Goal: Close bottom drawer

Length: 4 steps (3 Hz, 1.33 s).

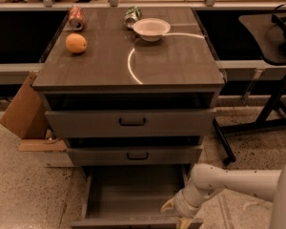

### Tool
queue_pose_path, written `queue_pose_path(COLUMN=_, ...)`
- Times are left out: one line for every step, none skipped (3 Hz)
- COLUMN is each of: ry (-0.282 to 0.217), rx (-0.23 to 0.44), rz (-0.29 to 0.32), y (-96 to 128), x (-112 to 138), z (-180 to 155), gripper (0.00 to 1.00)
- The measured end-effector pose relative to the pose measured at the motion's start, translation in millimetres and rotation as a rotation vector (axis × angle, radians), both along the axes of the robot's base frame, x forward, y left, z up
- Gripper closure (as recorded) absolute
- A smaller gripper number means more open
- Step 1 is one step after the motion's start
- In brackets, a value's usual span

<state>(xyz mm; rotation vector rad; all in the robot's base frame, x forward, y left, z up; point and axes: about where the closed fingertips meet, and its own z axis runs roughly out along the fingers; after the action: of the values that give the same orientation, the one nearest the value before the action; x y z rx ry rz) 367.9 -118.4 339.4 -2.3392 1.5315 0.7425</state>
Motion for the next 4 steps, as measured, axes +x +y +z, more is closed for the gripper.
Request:
queue_pose_path(ry=0.006, rx=0.002, rz=0.0, y=1, x=-3, z=-2, gripper=0.63)
queue_pose_path(ry=0.01, rx=0.004, rz=0.001, y=2, x=-5, z=-4, gripper=0.86)
queue_pose_path(ry=0.016, rx=-0.005, rz=-0.006, y=2, x=-8, z=-24, gripper=1.0)
queue_pose_path(ry=0.039, rx=-0.015, rz=-0.023, y=-4, x=-16, z=-57, gripper=1.0)
